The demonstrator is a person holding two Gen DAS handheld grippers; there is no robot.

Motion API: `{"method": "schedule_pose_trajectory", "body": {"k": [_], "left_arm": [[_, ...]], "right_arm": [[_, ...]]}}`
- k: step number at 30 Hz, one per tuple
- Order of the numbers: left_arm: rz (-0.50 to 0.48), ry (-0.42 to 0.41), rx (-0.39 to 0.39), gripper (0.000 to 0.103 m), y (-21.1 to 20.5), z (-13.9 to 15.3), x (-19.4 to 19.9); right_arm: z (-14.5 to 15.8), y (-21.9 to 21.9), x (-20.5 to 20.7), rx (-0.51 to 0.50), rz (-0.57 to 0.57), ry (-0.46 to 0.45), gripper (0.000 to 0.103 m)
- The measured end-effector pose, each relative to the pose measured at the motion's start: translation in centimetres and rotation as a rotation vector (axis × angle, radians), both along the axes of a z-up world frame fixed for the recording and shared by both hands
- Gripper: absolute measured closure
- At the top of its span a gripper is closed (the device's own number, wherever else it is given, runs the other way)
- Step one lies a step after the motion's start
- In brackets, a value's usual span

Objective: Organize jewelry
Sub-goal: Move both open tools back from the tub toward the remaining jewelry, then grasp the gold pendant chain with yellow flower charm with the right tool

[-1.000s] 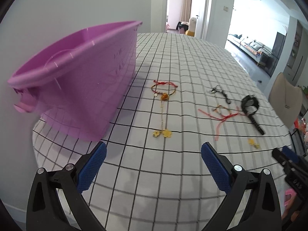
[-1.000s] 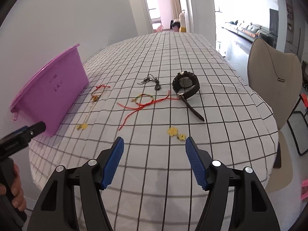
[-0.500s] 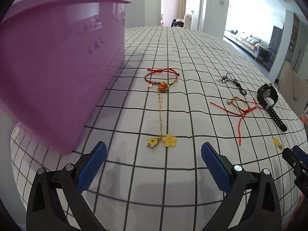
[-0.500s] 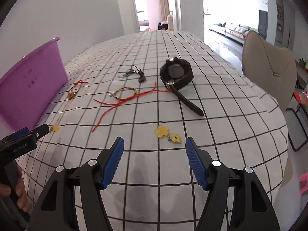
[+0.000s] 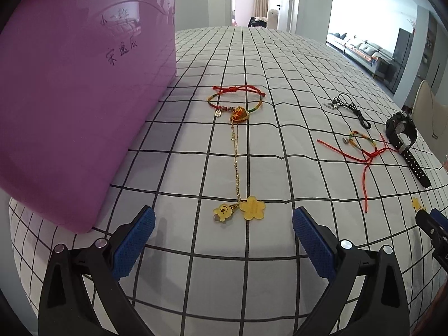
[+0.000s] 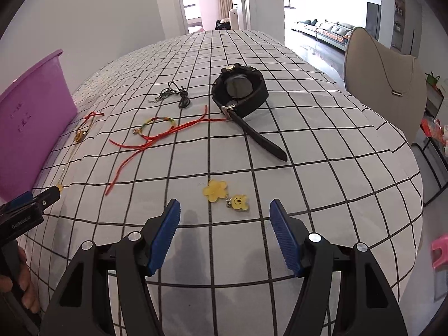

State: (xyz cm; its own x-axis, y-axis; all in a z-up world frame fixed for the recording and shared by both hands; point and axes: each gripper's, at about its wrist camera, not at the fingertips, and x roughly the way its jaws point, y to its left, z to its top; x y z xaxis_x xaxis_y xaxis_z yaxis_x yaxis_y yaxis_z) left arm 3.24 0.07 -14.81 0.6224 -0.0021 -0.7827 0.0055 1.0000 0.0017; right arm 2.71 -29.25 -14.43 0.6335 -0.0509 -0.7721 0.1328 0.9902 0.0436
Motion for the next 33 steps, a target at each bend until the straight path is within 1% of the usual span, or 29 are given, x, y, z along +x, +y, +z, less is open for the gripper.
{"method": "schedule_pose_trajectory", "body": {"k": [4, 8, 15, 18, 19, 20, 22, 23, 25, 26, 27, 28, 29, 31, 32, 33], "left_arm": [[0.006, 0.018, -0.011, 0.006, 0.2, -0.3, 0.3], [0.01, 0.049, -0.014, 0.006, 0.2, -0.7, 0.8], [0.016, 0.057, -0.007, 0.005, 0.2, -0.9, 1.1], [0.009, 0.068, -0.009, 0.006, 0.1, -0.9, 1.4], [0.002, 0.07, -0.01, 0.007, 0.1, -0.9, 1.7], [-0.005, 0.064, -0.01, 0.01, 0.1, -0.8, 1.8], [-0.02, 0.042, -0.01, 0.028, -0.1, -0.6, 1.7], [-0.026, 0.034, -0.011, 0.032, -0.3, -0.5, 1.7], [-0.04, 0.018, -0.012, 0.047, -0.7, -0.4, 1.4], [-0.045, 0.014, -0.011, 0.051, -0.9, -0.3, 1.3], [-0.051, 0.007, -0.013, 0.061, -1.0, -0.3, 1.1], [-0.06, 0.0, -0.015, 0.072, -1.2, -0.2, 0.9], [-0.066, -0.006, -0.015, 0.074, -1.3, -0.2, 0.7], [-0.074, -0.01, -0.02, 0.076, -1.3, -0.2, 0.5], [-0.075, -0.01, -0.025, 0.076, -1.2, -0.1, 0.5], [-0.074, -0.01, -0.028, 0.077, -1.1, -0.1, 0.5]], "right_arm": [[-0.2, 0.0, 0.3, 0.0, 0.003, 0.01, 0.039], [-0.3, 0.4, 0.7, -0.031, 0.007, 0.02, 0.04], [-0.5, 1.0, 0.9, -0.074, 0.014, 0.035, 0.04], [-0.6, 1.1, 1.0, -0.083, 0.015, 0.036, 0.041], [-0.6, 1.1, 1.0, -0.083, 0.018, 0.035, 0.043], [-0.5, 1.2, 0.9, -0.085, 0.022, 0.034, 0.044], [-0.5, 1.4, 0.9, -0.089, 0.034, 0.031, 0.051], [-0.5, 1.5, 0.9, -0.089, 0.041, 0.029, 0.053], [-0.5, 1.7, 0.9, -0.09, 0.051, 0.027, 0.058], [-0.5, 1.8, 0.9, -0.09, 0.056, 0.026, 0.058], [-0.5, 1.8, 0.9, -0.089, 0.06, 0.025, 0.06], [-0.5, 1.8, 0.9, -0.089, 0.063, 0.023, 0.064], [-0.5, 1.9, 0.9, -0.09, 0.066, 0.021, 0.066], [-0.5, 1.9, 0.8, -0.093, 0.07, 0.018, 0.075], [-0.5, 1.9, 0.8, -0.094, 0.07, 0.016, 0.077], [-0.4, 2.0, 0.8, -0.096, 0.07, 0.016, 0.083]]}}
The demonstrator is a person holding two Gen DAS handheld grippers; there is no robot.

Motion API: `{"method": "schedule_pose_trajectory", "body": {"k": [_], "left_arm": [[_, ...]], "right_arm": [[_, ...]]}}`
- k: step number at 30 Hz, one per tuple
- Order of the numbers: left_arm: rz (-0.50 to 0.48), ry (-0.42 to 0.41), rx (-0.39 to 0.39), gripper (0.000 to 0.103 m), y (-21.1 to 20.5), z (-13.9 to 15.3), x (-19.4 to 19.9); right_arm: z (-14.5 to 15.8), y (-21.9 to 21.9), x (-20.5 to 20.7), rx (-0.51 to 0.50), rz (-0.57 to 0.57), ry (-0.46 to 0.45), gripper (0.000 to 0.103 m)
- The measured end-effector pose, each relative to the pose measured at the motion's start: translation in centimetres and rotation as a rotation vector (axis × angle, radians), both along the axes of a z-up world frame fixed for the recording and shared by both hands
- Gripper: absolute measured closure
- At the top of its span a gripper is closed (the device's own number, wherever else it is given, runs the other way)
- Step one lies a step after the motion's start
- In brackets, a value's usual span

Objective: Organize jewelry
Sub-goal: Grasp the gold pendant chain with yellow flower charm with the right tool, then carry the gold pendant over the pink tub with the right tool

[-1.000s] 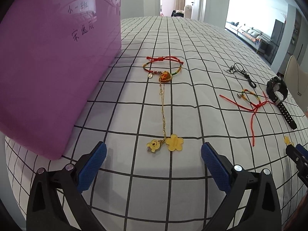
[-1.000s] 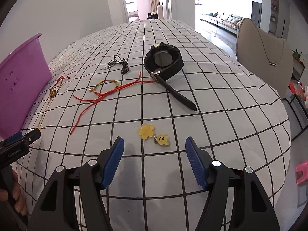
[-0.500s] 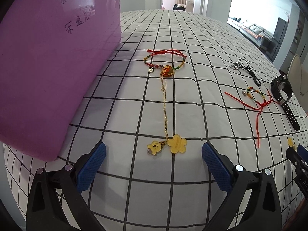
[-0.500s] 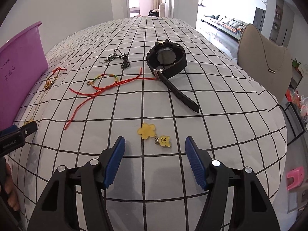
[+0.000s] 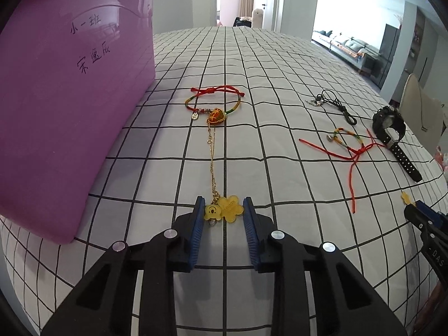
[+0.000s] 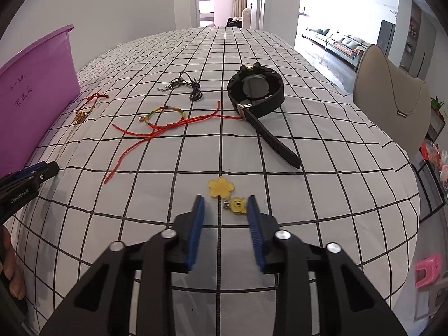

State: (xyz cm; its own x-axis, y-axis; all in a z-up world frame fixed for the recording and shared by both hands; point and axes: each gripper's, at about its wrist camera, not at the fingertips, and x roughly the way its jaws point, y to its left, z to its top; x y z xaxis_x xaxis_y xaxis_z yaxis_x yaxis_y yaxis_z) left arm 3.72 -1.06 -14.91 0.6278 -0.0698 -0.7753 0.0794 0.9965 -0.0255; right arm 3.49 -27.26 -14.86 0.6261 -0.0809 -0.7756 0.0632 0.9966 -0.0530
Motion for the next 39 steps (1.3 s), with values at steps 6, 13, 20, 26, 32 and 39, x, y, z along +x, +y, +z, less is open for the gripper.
{"method": "schedule_pose_trajectory", "body": {"k": [6, 13, 20, 26, 32, 39], "left_arm": [[-0.004, -0.001, -0.027, 0.078, 0.3, 0.1, -0.2], [-0.018, -0.013, -0.053, 0.082, 0.4, 0.5, -1.3], [-0.021, 0.007, -0.074, 0.082, 0.6, 1.0, -2.4], [-0.045, -0.014, -0.08, 0.082, 0.2, 3.2, -3.7], [-0.066, -0.033, -0.119, 0.082, 0.0, 7.3, -4.2], [-0.067, -0.032, -0.139, 0.082, -0.3, 12.9, -4.1]], "right_arm": [[0.1, -0.2, -0.4, 0.018, 0.009, -0.009, 0.087], [0.4, -0.2, -1.4, 0.068, 0.027, -0.03, 0.088], [1.3, 0.4, -2.7, 0.108, 0.056, -0.038, 0.088], [2.8, 0.8, -4.0, 0.158, 0.073, -0.043, 0.088], [5.8, 0.6, -4.9, 0.202, 0.081, -0.056, 0.088], [9.6, 0.5, -5.6, 0.232, 0.099, -0.038, 0.088]]}}
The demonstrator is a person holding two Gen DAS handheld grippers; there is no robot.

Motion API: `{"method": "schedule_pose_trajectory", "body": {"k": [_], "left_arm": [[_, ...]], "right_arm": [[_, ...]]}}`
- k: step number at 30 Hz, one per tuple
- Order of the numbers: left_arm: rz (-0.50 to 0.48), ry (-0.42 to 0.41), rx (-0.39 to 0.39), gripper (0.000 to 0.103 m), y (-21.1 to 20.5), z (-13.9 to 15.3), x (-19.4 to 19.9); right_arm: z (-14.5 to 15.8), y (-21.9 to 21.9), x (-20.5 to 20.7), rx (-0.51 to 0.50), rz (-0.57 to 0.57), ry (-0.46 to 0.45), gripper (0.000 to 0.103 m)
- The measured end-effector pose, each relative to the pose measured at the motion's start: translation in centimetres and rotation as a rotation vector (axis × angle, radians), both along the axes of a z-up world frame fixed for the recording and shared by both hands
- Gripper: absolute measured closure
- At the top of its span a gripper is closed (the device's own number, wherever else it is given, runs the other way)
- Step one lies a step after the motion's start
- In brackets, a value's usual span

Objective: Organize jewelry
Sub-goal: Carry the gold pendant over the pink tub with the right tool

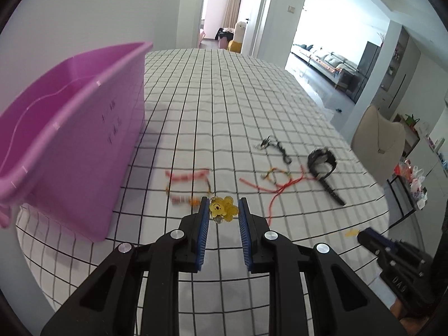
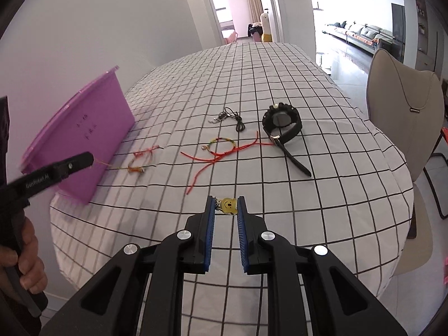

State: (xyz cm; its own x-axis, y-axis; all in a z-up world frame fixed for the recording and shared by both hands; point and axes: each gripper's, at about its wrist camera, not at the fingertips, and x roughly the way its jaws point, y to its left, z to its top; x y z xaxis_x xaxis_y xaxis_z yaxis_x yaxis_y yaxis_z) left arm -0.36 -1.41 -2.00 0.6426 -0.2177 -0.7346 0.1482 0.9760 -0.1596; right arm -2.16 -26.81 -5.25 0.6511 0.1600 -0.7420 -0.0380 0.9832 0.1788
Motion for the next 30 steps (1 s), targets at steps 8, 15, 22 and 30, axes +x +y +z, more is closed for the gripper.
{"method": "schedule_pose_trajectory", "body": {"k": [8, 15, 22, 30], "left_arm": [[0.037, 0.033, -0.044, 0.082, 0.5, 5.3, 0.2], [0.066, -0.001, -0.038, 0.082, 0.6, 9.6, -1.9], [0.078, -0.047, -0.043, 0.082, 1.7, 13.1, -3.0], [0.045, -0.118, -0.05, 0.082, 4.3, 17.4, -2.5]], "right_arm": [[4.1, -1.1, -0.3, 0.051, 0.027, 0.021, 0.088], [8.6, -0.8, -1.2, 0.056, 0.104, -0.032, 0.088], [12.4, 0.3, -0.2, 0.078, 0.15, -0.082, 0.088], [16.3, 4.0, 2.8, 0.1, 0.193, -0.148, 0.088]]}}
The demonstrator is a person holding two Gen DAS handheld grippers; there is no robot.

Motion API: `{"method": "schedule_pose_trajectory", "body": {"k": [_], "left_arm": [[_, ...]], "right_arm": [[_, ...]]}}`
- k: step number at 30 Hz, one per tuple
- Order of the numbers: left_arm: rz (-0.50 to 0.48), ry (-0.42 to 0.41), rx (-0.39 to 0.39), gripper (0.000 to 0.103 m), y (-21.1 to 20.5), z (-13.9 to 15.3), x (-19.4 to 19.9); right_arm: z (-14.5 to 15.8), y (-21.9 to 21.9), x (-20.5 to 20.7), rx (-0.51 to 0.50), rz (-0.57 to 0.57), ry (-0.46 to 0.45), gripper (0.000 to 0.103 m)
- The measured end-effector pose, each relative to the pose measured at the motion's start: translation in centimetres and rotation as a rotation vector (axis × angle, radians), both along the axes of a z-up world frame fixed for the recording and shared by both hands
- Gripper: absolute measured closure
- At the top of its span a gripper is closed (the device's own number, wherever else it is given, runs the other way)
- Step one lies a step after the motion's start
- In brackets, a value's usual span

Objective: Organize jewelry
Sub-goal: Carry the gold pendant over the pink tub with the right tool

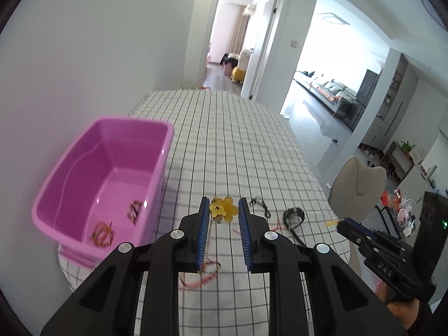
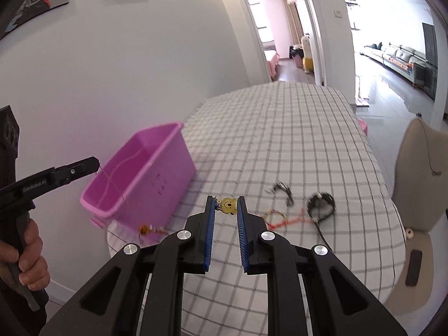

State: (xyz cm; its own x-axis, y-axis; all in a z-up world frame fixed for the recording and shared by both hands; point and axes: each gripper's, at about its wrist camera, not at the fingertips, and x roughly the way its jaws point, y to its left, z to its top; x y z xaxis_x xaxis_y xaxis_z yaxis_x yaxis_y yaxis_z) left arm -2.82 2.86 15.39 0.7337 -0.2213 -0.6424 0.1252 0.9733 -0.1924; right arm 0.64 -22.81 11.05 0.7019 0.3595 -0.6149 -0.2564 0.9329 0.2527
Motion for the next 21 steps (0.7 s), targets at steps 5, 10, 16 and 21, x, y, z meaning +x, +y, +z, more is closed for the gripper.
{"method": "schedule_pose_trajectory", "body": {"k": [5, 10, 16, 21], "left_arm": [[-0.046, -0.049, -0.012, 0.082, 2.5, 2.5, 1.7], [-0.078, -0.083, -0.019, 0.082, 4.9, 4.8, 4.1], [-0.081, -0.128, -0.03, 0.082, 7.4, 8.0, 6.4], [-0.022, -0.198, 0.001, 0.082, 9.3, 10.8, 7.6]], "right_arm": [[2.7, 4.1, 2.8, -0.004, 0.046, -0.046, 0.088], [5.3, 8.3, 5.7, 0.015, 0.086, -0.09, 0.088], [7.7, 12.8, 9.5, 0.025, 0.161, -0.121, 0.088], [9.2, 16.9, 12.6, 0.031, 0.267, -0.151, 0.087]]}}
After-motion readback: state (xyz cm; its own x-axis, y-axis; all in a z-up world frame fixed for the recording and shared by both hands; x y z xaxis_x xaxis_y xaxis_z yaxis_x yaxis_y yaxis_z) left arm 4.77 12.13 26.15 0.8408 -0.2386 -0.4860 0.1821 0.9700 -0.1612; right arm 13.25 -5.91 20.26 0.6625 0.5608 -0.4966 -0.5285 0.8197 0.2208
